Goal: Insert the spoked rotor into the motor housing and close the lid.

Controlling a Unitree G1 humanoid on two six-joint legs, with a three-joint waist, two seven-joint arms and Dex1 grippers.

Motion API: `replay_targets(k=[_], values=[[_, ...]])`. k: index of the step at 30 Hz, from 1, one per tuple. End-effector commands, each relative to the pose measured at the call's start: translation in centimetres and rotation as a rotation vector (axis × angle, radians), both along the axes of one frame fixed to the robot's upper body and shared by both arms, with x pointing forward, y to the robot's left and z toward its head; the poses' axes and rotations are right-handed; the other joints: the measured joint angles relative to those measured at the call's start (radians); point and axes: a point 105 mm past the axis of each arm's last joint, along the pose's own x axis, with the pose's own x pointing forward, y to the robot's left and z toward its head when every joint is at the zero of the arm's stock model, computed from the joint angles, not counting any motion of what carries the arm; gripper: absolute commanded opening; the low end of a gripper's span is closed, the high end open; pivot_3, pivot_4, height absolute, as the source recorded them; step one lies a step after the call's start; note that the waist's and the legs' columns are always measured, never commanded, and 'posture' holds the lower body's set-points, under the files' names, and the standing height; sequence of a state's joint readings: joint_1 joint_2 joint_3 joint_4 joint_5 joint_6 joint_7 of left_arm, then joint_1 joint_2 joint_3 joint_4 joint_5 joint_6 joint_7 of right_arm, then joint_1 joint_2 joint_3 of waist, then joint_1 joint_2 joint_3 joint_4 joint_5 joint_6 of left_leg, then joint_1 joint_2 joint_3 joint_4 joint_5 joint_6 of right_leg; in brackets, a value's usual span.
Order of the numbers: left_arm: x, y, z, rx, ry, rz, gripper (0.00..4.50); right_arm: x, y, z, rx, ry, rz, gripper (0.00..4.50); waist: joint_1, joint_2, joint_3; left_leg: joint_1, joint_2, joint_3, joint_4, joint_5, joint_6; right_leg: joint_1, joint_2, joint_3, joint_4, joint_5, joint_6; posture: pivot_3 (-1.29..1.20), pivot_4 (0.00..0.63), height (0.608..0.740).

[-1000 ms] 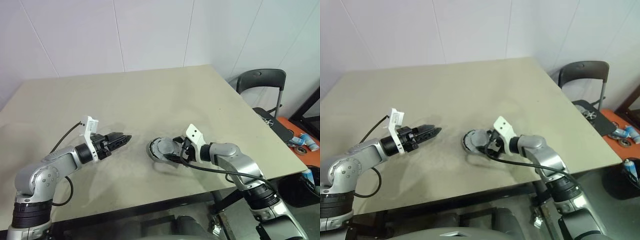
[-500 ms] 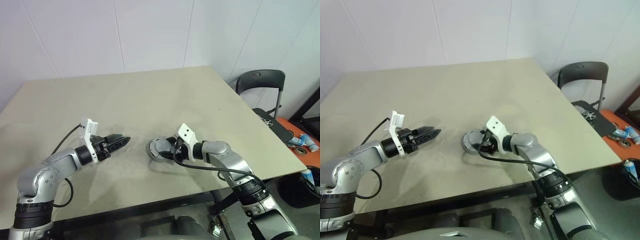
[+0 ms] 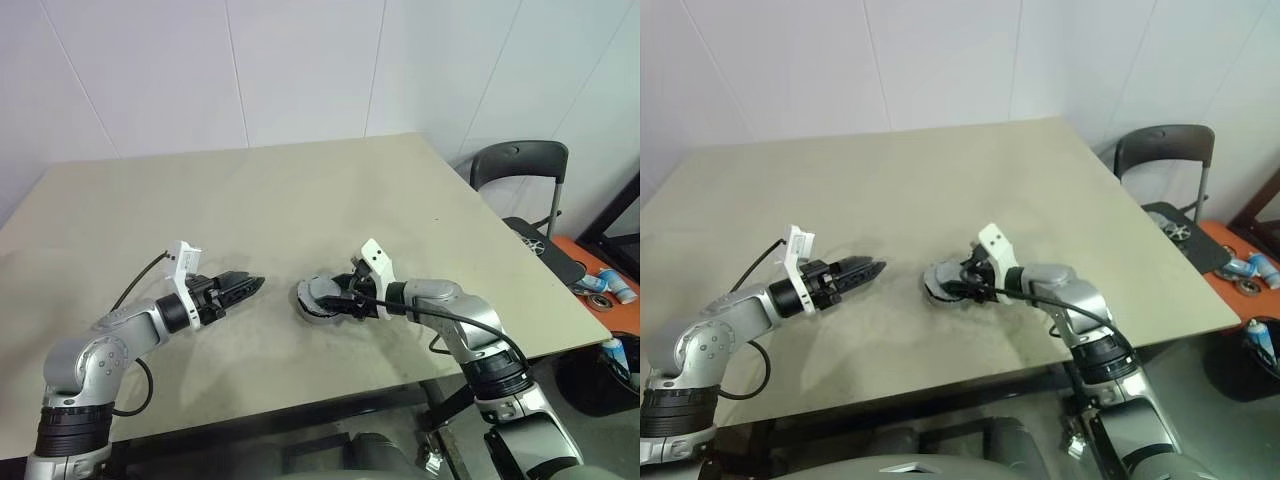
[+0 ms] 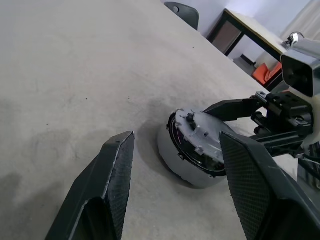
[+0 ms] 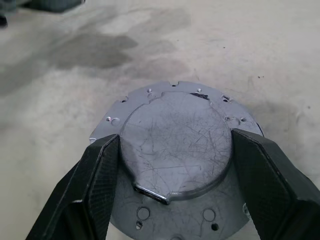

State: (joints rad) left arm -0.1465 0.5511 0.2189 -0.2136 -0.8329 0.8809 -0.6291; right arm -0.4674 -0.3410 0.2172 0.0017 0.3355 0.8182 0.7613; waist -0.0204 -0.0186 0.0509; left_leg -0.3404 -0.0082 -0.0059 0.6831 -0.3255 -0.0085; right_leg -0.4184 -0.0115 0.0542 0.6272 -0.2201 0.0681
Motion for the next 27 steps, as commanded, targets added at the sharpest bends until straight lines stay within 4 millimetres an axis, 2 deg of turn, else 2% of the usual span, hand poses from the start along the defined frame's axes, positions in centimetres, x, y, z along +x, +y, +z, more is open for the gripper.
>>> replay_targets(k=[1, 9, 17, 23, 27], values=[[0.0, 0.3, 0.4, 0.000, -0.035, 0.002, 2.88, 0.4, 0.5, 1.5, -0.001, -0.087, 0.011, 3.05, 0.000, 0.000, 0.000, 0.000, 0.000, 0.000, 0.000, 0.000, 0.000, 0.000, 0.000, 0.000, 0.000, 0.000, 0.000, 0.00, 0.000, 0.740], [-0.1, 0.8, 0.0, 0.003, -0.034, 0.010, 2.88, 0.0, 1.1, 0.5, -0.096, -0.215, 0.051, 3.05, -0.002, 0.000, 0.000, 0.000, 0.000, 0.000, -0.001, 0.000, 0.000, -0.001, 0.000, 0.000, 0.000, 0.000, 0.000, 0.00, 0.000, 0.740], [-0.3, 1.0, -0.4, 0.006, -0.028, 0.014, 2.88, 0.4, -0.9, -1.2, -0.147, -0.182, 0.008, 3.05, 0.000, 0.000, 0.000, 0.000, 0.000, 0.000, -0.001, 0.000, 0.000, 0.000, 0.000, 0.000, 0.000, 0.000, 0.000, 0.00, 0.000, 0.740], [-0.3, 0.9, -0.5, 0.003, -0.029, 0.014, 2.88, 0.4, -0.3, -1.1, -0.124, -0.169, 0.004, 3.05, 0.000, 0.000, 0.000, 0.000, 0.000, 0.000, 0.000, 0.000, 0.000, 0.000, 0.000, 0.000, 0.000, 0.000, 0.000, 0.00, 0.000, 0.740], [-0.3, 0.9, -0.5, 0.002, -0.030, 0.015, 2.88, 0.3, -0.5, -1.9, -0.131, -0.140, -0.007, 3.05, -0.001, 0.000, 0.000, 0.000, 0.000, 0.000, 0.000, 0.000, 0.000, 0.000, 0.000, 0.000, 0.000, 0.000, 0.000, 0.00, 0.000, 0.740]])
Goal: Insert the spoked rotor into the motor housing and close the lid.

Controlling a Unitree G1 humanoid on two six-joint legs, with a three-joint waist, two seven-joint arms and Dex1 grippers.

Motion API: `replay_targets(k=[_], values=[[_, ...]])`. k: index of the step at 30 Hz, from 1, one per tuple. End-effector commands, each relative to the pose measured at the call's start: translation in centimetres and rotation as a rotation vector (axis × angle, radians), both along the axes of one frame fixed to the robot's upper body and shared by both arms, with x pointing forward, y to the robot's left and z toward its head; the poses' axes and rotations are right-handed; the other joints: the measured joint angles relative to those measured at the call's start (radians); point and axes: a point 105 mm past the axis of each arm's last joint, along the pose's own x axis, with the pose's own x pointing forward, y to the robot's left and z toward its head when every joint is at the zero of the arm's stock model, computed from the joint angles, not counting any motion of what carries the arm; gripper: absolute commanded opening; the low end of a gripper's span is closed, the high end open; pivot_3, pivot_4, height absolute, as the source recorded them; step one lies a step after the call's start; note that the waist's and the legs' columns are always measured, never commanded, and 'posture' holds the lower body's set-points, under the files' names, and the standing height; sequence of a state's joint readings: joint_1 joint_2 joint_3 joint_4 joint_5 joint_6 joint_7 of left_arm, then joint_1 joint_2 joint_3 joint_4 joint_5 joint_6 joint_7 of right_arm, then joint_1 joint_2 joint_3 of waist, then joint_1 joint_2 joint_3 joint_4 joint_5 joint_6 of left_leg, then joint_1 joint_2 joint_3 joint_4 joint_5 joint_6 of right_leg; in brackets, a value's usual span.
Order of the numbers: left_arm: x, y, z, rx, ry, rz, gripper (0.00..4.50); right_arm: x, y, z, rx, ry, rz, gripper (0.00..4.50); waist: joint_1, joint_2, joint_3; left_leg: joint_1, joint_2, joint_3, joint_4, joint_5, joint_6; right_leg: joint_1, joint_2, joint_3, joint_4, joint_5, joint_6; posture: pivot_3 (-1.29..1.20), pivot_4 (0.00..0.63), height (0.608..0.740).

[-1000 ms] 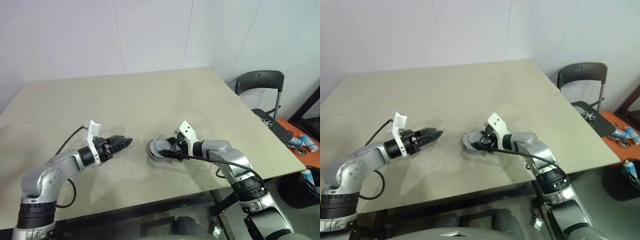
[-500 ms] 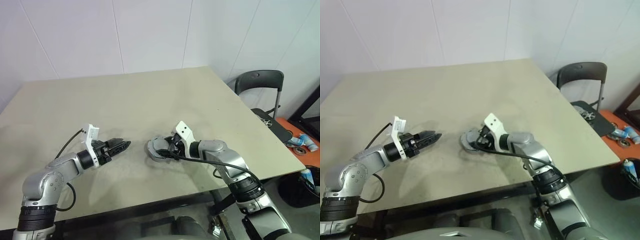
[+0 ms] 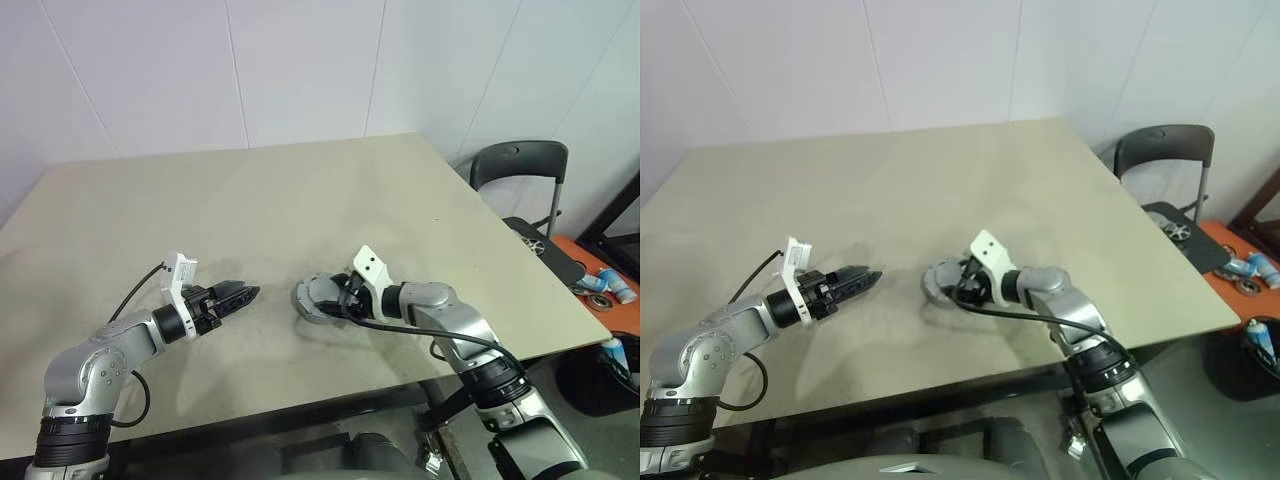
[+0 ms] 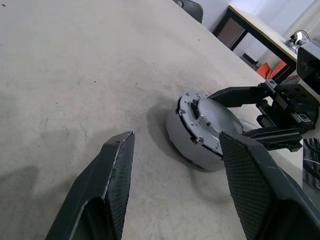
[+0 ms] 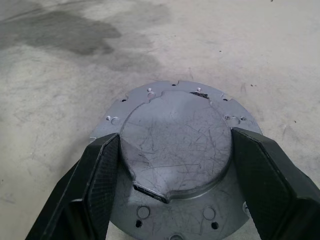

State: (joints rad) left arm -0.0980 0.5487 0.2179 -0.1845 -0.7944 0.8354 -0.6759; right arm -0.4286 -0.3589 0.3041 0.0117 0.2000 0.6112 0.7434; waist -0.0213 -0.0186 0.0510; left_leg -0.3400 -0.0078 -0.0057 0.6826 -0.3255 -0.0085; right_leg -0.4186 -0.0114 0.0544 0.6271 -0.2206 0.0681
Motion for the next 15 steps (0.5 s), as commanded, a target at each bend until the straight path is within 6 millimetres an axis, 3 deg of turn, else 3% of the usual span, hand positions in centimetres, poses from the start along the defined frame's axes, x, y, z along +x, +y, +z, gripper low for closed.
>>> replay_targets(k=[1, 15], values=[[0.3, 0.2, 0.9, 0.000, -0.050, 0.005, 2.88, 0.2, -0.7, -1.0, -0.012, 0.037, -0.046, 3.05, 0.000, 0.000, 0.000, 0.000, 0.000, 0.000, 0.000, 0.000, 0.000, 0.000, 0.000, 0.000, 0.000, 0.000, 0.000, 0.00, 0.000, 0.740], [0.2, -0.1, 0.8, -0.008, -0.050, 0.005, 2.88, -0.1, -0.7, -2.9, -0.076, 0.048, -0.029, 3.05, -0.004, -0.001, -0.001, 0.004, 0.001, 0.000, 0.000, 0.000, 0.000, 0.004, 0.000, 0.000, 0.000, -0.002, 0.002, 0.00, 0.000, 0.740]])
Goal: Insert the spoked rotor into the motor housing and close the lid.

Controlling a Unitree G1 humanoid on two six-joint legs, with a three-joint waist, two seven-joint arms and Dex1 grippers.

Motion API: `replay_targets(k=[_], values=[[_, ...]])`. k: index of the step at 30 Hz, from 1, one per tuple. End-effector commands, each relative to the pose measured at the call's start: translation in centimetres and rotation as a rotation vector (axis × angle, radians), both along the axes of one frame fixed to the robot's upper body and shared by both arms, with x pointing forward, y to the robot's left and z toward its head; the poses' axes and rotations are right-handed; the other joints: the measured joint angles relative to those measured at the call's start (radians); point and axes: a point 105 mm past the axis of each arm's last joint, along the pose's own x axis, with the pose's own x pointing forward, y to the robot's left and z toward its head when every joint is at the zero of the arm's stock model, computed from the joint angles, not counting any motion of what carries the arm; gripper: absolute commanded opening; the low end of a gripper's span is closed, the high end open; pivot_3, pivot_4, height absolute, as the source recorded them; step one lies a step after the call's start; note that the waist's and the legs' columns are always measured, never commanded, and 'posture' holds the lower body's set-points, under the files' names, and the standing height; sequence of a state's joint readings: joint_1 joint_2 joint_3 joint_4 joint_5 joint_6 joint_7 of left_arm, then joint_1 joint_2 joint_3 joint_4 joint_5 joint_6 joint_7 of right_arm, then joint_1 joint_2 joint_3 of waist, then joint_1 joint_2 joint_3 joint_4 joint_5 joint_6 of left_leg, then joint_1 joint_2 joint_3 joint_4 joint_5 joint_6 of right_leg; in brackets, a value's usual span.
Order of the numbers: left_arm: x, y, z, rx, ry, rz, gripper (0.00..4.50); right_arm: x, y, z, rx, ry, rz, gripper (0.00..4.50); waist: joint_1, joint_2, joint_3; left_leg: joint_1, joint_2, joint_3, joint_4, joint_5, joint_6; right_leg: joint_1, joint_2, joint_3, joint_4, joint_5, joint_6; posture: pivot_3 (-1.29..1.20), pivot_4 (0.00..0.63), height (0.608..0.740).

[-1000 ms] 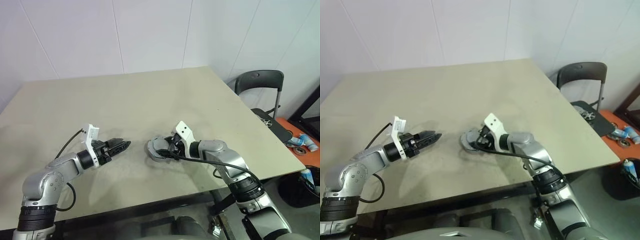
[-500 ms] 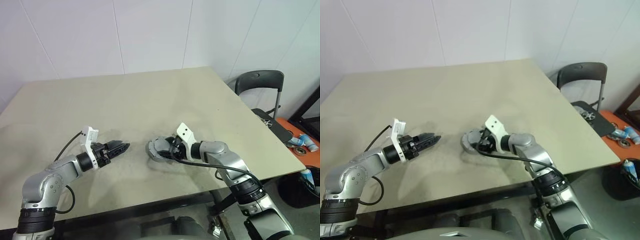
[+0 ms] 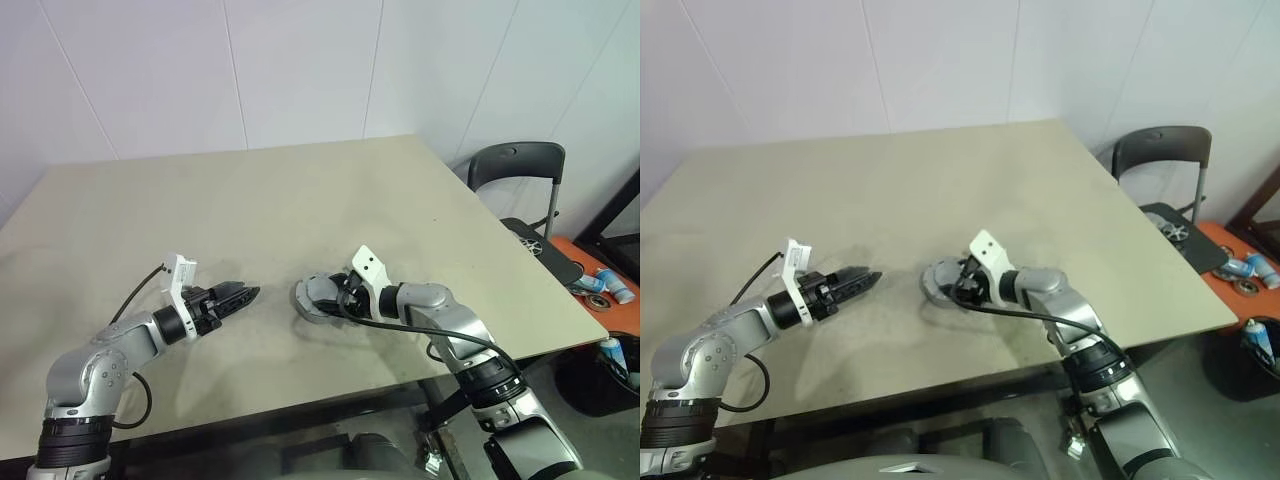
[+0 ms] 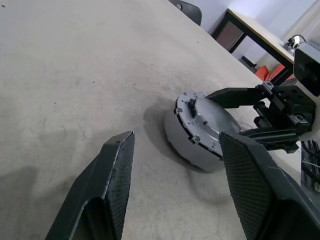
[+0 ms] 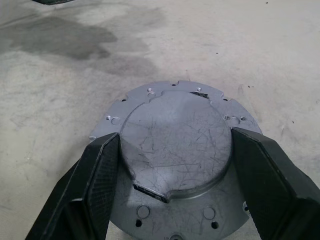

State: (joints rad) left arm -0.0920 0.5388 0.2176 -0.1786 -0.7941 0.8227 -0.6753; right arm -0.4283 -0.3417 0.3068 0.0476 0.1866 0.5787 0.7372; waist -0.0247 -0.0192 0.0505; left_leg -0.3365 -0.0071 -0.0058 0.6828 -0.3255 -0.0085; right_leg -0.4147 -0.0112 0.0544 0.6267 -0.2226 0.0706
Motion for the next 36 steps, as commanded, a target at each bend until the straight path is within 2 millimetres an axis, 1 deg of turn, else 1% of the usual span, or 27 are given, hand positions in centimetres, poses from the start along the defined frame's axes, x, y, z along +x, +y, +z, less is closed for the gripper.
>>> replay_targets(k=[1, 5, 10, 14, 18, 20, 22, 26, 31, 36], values=[[0.3, -0.1, 0.9, 0.002, -0.049, -0.001, 2.88, -0.4, -0.9, -2.7, -0.089, 0.054, -0.020, 3.05, -0.002, 0.000, 0.000, 0.000, 0.000, 0.000, 0.000, 0.000, 0.000, 0.000, 0.000, 0.000, 0.000, 0.000, 0.000, 0.00, 0.000, 0.740], [0.3, -0.4, 0.9, -0.002, -0.049, -0.001, 2.88, -0.7, -0.9, -3.6, -0.112, 0.067, -0.015, 3.05, -0.011, 0.000, 0.000, 0.000, 0.000, 0.000, 0.000, 0.000, 0.000, 0.001, 0.000, 0.000, -0.001, 0.000, 0.000, 0.00, 0.000, 0.740], [0.2, -0.5, 1.1, -0.006, -0.050, 0.002, 2.88, -1.0, -0.4, -3.8, -0.099, 0.101, -0.013, 3.05, -0.020, 0.000, -0.001, 0.000, 0.000, -0.001, 0.000, 0.000, 0.000, 0.002, 0.000, 0.000, -0.002, 0.000, 0.000, 0.00, 0.000, 0.740], [0.3, -0.6, 1.2, -0.007, -0.049, 0.008, 2.88, -0.7, -0.5, -3.9, -0.089, 0.183, -0.055, 3.05, -0.020, 0.000, -0.001, 0.001, 0.000, -0.001, 0.000, 0.000, 0.000, 0.002, -0.001, 0.000, -0.002, 0.000, 0.000, 0.00, 0.000, 0.740], [0.4, -0.7, 1.2, -0.007, -0.049, 0.011, 2.88, -0.4, -0.7, -4.5, -0.090, 0.301, -0.128, 3.05, -0.021, 0.000, -0.002, 0.004, 0.001, -0.001, 0.000, 0.000, 0.000, 0.004, -0.001, 0.000, -0.002, 0.000, 0.000, 0.00, 0.000, 0.740], [0.4, -0.7, 1.3, -0.007, -0.049, 0.012, 2.88, -0.4, -0.8, -4.9, -0.127, 0.282, -0.124, 3.05, -0.022, 0.000, -0.001, 0.008, 0.002, -0.001, -0.001, 0.000, 0.000, 0.008, -0.001, 0.000, -0.003, -0.001, 0.000, 0.00, 0.000, 0.740], [0.4, -0.7, 1.3, -0.007, -0.048, 0.013, 2.88, -0.5, -1.0, -5.3, -0.156, 0.276, -0.126, 3.05, -0.022, 0.003, -0.003, 0.015, 0.003, -0.002, -0.004, -0.001, -0.001, 0.010, -0.001, -0.001, -0.007, -0.001, 0.000, 0.00, 0.000, 0.740], [0.4, -0.7, 1.3, -0.006, -0.048, 0.015, 2.88, -1.1, -1.4, -6.1, -0.195, 0.265, -0.106, 3.05, -0.029, 0.004, -0.006, 0.015, 0.003, -0.002, -0.005, -0.001, -0.001, 0.012, -0.003, -0.002, -0.010, -0.001, 0.001, 0.00, 0.000, 0.740], [0.4, -0.7, 1.3, -0.005, -0.045, 0.016, 2.88, -1.2, -2.3, -6.3, -0.206, 0.263, -0.103, 3.05, -0.031, 0.006, -0.008, 0.015, 0.003, -0.002, -0.006, -0.001, -0.001, 0.012, -0.004, -0.002, -0.013, -0.001, 0.001, 0.00, 0.000, 0.740], [0.5, -0.8, 1.4, -0.008, -0.047, 0.013, 2.88, -1.2, -2.5, -6.3, -0.233, 0.231, -0.064, 3.05, -0.031, 0.006, -0.008, 0.015, 0.002, -0.002, -0.007, -0.001, -0.002, 0.012, -0.005, -0.002, -0.014, -0.001, 0.001, 0.00, 0.000, 0.740]])
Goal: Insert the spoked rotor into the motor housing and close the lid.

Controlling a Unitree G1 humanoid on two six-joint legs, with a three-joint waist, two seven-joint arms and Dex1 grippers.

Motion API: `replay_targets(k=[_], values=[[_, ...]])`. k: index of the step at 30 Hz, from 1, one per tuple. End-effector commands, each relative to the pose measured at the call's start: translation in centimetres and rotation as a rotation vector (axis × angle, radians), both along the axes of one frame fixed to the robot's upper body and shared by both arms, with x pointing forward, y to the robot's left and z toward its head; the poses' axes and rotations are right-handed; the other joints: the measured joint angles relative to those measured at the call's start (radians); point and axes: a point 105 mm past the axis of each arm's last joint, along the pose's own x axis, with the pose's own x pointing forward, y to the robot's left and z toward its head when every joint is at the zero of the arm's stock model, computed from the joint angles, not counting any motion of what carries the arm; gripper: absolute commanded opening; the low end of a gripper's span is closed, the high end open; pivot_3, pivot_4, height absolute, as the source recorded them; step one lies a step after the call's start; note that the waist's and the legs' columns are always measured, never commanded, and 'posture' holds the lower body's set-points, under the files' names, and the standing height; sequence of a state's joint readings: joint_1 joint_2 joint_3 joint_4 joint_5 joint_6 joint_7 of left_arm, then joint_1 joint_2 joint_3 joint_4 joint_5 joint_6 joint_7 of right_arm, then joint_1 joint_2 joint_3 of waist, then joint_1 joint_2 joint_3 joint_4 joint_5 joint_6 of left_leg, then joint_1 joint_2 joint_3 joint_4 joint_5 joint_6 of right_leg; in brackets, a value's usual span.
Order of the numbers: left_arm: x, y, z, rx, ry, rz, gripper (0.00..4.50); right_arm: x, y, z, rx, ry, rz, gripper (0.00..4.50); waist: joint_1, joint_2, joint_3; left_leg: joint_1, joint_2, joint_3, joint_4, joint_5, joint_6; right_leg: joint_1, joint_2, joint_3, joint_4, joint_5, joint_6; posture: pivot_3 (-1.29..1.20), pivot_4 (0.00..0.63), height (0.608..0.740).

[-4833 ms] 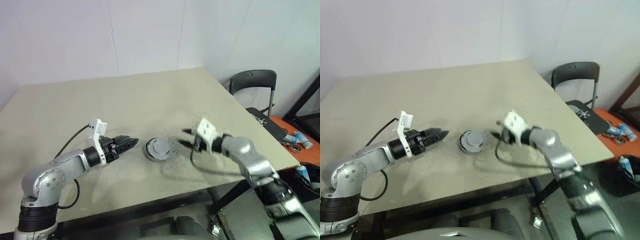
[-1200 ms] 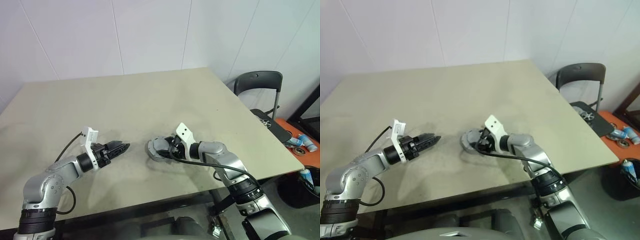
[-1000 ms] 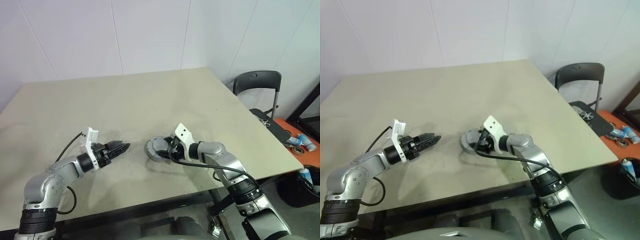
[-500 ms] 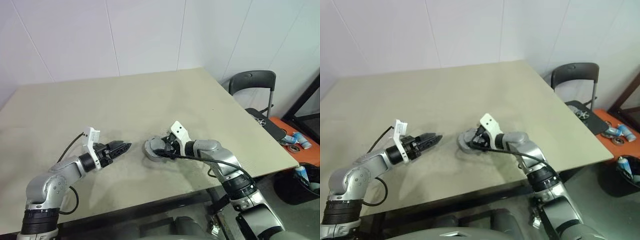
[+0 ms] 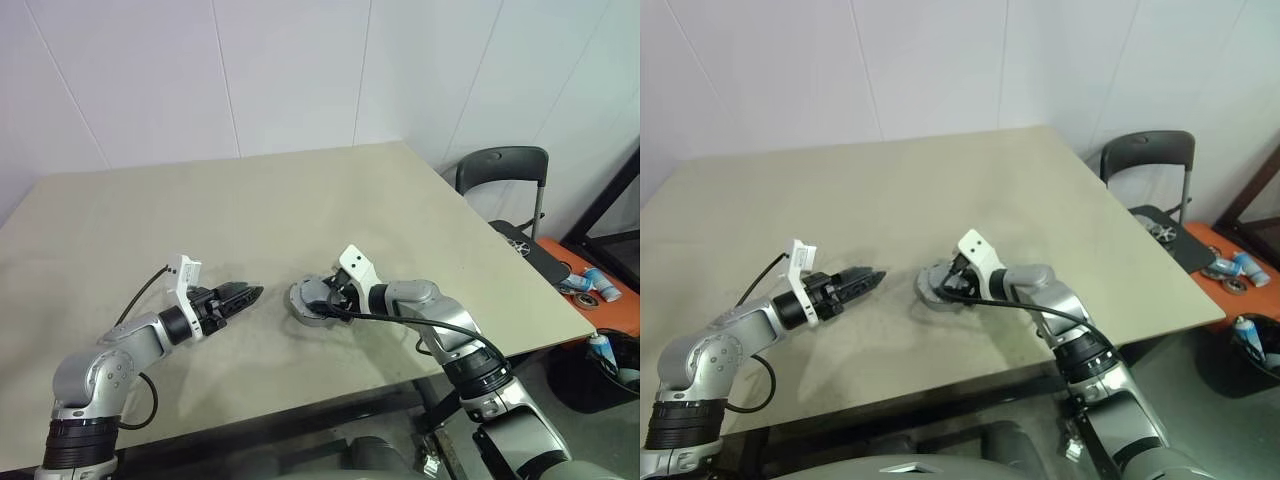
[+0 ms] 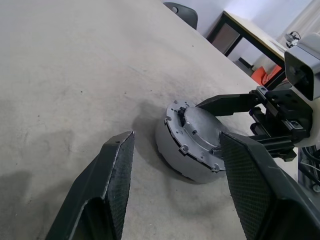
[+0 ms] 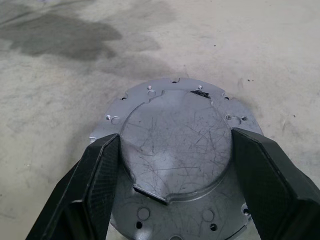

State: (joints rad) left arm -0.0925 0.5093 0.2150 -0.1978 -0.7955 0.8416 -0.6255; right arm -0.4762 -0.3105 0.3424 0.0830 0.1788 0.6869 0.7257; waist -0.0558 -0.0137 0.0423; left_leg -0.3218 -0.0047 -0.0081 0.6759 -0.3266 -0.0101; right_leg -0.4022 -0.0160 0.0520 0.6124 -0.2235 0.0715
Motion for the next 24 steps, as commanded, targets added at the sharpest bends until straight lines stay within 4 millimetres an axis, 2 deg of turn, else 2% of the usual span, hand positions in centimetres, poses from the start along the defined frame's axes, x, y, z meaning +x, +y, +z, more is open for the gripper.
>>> replay_targets(k=[1, 3, 7, 13, 17, 21, 24], values=[[0.4, -0.4, 1.6, -0.004, -0.061, -0.011, 2.88, -1.3, -3.6, -5.5, -0.210, 0.126, -0.035, 3.05, 0.001, 0.000, 0.000, 0.000, 0.000, 0.000, 0.000, -0.001, -0.001, 0.000, 0.000, 0.000, 0.000, 0.000, 0.000, 0.00, 0.000, 0.740], [0.4, -0.4, 1.6, -0.005, -0.062, -0.013, 2.88, -1.8, -3.9, -5.7, -0.231, 0.116, 0.011, 3.05, 0.005, 0.001, 0.000, 0.000, -0.001, 0.000, -0.002, -0.001, -0.002, 0.000, -0.001, 0.000, -0.002, 0.000, 0.000, 0.00, 0.000, 0.740], [0.4, -0.4, 1.7, -0.005, -0.063, -0.013, 2.88, -1.4, -4.7, -5.8, -0.229, 0.128, -0.008, 3.05, 0.013, 0.000, -0.002, 0.000, -0.002, 0.000, -0.011, 0.000, 0.001, -0.001, -0.001, -0.001, -0.008, -0.001, 0.002, 0.00, 0.000, 0.740], [0.5, -0.3, 1.8, -0.003, -0.063, -0.011, 2.88, -1.6, -3.7, -5.5, -0.234, 0.101, 0.032, 3.05, 0.012, -0.001, -0.004, 0.000, -0.002, 0.000, -0.014, 0.000, 0.001, 0.000, -0.002, -0.001, -0.011, -0.001, 0.002, 0.00, 0.000, 0.740], [0.4, -0.5, 1.8, -0.004, -0.067, -0.017, 2.88, -1.9, -4.4, -6.1, -0.238, 0.162, 0.026, 3.05, 0.012, 0.000, -0.004, 0.000, -0.002, 0.000, -0.014, 0.000, 0.001, 0.000, -0.002, -0.001, -0.012, -0.001, 0.002, 0.00, 0.000, 0.740], [0.4, -2.2, 1.8, 0.005, -0.084, -0.071, 2.88, -1.3, -6.0, -6.6, -0.266, 0.221, -0.025, 3.05, 0.013, 0.001, -0.004, -0.001, -0.002, 0.000, -0.014, 0.000, 0.001, 0.000, -0.003, -0.001, -0.014, -0.001, 0.002, 0.00, 0.000, 0.740], [1.1, -4.1, 1.5, 0.021, -0.080, -0.111, 2.88, -1.2, -5.8, -6.3, -0.241, 0.258, -0.025, 3.05, 0.015, 0.001, -0.004, 0.001, -0.002, 0.000, -0.014, 0.000, 0.001, 0.002, -0.004, -0.002, -0.014, -0.001, 0.002, 0.00, 0.000, 0.740]])
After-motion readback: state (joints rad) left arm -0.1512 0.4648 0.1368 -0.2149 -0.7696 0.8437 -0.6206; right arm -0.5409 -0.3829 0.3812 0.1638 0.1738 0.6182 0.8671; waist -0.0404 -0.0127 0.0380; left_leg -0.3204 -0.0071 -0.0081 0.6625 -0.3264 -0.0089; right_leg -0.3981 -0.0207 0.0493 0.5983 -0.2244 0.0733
